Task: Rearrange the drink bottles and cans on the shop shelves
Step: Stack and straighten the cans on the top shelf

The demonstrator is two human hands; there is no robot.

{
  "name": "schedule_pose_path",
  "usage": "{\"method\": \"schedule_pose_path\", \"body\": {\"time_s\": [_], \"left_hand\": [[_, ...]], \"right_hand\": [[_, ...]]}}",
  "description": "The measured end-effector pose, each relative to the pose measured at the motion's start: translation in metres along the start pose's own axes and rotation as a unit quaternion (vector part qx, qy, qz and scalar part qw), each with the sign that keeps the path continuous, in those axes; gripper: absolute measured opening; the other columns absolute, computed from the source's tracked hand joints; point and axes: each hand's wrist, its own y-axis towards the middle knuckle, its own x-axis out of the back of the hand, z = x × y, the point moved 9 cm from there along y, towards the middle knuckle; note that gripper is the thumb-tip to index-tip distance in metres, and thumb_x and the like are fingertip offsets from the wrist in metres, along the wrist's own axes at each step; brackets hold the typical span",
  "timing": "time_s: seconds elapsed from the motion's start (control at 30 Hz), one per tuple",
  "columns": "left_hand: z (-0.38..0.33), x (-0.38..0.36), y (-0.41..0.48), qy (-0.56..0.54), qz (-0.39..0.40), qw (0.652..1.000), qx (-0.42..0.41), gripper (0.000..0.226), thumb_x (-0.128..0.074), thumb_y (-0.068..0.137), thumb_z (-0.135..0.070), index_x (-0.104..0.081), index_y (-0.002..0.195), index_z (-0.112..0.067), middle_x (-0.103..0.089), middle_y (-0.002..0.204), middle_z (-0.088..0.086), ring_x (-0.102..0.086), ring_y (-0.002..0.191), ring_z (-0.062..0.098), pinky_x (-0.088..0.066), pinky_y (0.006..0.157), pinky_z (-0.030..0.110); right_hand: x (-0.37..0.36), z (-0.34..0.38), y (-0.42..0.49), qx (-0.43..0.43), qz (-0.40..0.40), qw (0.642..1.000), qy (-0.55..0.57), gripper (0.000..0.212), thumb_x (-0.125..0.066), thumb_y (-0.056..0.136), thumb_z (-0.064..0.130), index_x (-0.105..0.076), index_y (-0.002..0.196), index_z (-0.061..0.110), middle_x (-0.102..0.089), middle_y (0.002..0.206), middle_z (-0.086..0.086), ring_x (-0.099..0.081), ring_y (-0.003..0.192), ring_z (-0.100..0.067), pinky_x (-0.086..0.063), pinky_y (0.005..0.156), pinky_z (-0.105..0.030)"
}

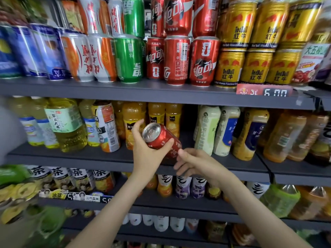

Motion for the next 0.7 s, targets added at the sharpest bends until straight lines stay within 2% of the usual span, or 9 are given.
{"method": "schedule_pose_path", "body": {"time_s": [0.1,0.17,0.23,0.3,0.4,0.47,0.53,0.6,0.7], "left_hand": [[-0.016,0.015,0.003,-0.098,-0.018,0.995,0.01,0.06,-0.082,0.068,-0.034,-0.046,0.116,-0.04,-0.056,0.112,-0.009,-0.06,0.1,0.006,-0.051,0.079,0.023],[-0.03,0.018,0.004,-0.16,-0.014,0.987,0.015,0.061,-0.079,0.063,-0.042,-0.047,0.114,-0.038,-0.057,0.112,-0.006,-0.061,0.098,0.007,-0.052,0.076,0.025],[-0.054,0.023,0.004,-0.185,-0.004,0.983,-0.019,0.06,-0.077,0.062,-0.04,-0.046,0.113,-0.035,-0.057,0.111,-0.007,-0.061,0.097,0.006,-0.052,0.075,0.023],[-0.082,0.027,0.004,-0.175,0.024,0.981,-0.078,0.06,-0.077,0.063,-0.033,-0.045,0.114,-0.029,-0.055,0.112,-0.009,-0.061,0.099,0.006,-0.051,0.075,0.019],[-0.112,0.029,0.01,-0.088,0.081,0.986,-0.115,0.063,-0.08,0.061,-0.034,-0.042,0.111,-0.031,-0.053,0.104,-0.03,-0.058,0.099,-0.003,-0.049,0.072,0.012],[-0.126,0.029,0.02,0.043,0.09,0.987,-0.125,0.066,-0.082,0.058,-0.046,-0.041,0.109,-0.035,-0.054,0.104,-0.026,-0.057,0.098,-0.003,-0.048,0.073,0.012],[-0.143,0.026,0.035,0.173,0.085,0.968,-0.162,0.067,-0.078,0.06,-0.057,-0.045,0.114,-0.033,-0.054,0.11,-0.018,-0.054,0.102,0.002,-0.049,0.083,0.02],[-0.157,0.022,0.053,0.219,0.089,0.956,-0.177,0.07,-0.074,0.064,-0.058,-0.046,0.122,-0.031,-0.057,0.115,-0.016,-0.055,0.107,0.006,-0.049,0.089,0.03],[-0.167,0.019,0.084,0.251,0.072,0.952,-0.159,0.064,-0.072,0.069,-0.056,-0.049,0.123,-0.031,-0.06,0.104,-0.018,-0.059,0.097,0.005,-0.048,0.084,0.025]], "right_hand": [[-0.012,0.013,-0.006,-0.019,0.056,0.998,-0.033,0.071,-0.053,0.07,0.063,-0.061,0.106,0.003,-0.07,0.099,-0.017,-0.068,0.079,-0.021,-0.054,0.066,-0.028],[-0.023,0.031,-0.009,0.031,0.082,0.995,0.037,0.084,-0.059,0.067,0.067,-0.055,0.122,0.003,-0.069,0.11,-0.016,-0.068,0.091,-0.025,-0.055,0.071,-0.029],[-0.028,0.054,-0.016,0.098,0.078,0.984,0.13,0.091,-0.07,0.063,0.065,-0.051,0.128,0.004,-0.066,0.117,-0.015,-0.066,0.103,-0.027,-0.055,0.078,-0.03],[-0.03,0.077,-0.028,0.166,0.067,0.962,0.205,0.081,-0.073,0.068,0.057,-0.052,0.128,0.007,-0.063,0.123,-0.015,-0.062,0.111,-0.028,-0.054,0.083,-0.032],[-0.023,0.116,-0.05,0.26,0.014,0.932,0.254,0.06,-0.065,0.079,0.039,-0.052,0.128,0.007,-0.062,0.125,-0.013,-0.059,0.115,-0.026,-0.053,0.089,-0.033],[-0.012,0.144,-0.058,0.306,-0.042,0.924,0.225,0.056,-0.071,0.08,0.03,-0.052,0.127,0.006,-0.066,0.12,-0.01,-0.062,0.113,-0.022,-0.053,0.091,-0.033],[-0.002,0.174,-0.061,0.344,-0.113,0.922,0.138,0.051,-0.075,0.077,0.022,-0.057,0.123,0.012,-0.069,0.114,-0.005,-0.064,0.108,-0.018,-0.054,0.091,-0.036],[0.003,0.202,-0.057,0.367,-0.165,0.915,0.035,0.047,-0.077,0.076,0.021,-0.06,0.12,0.019,-0.07,0.11,0.001,-0.065,0.103,-0.012,-0.055,0.088,-0.036],[0.008,0.232,-0.04,0.383,-0.187,0.904,-0.023,0.046,-0.075,0.079,0.023,-0.06,0.123,0.019,-0.07,0.109,0.005,-0.065,0.1,-0.005,-0.056,0.084,-0.027]]}}
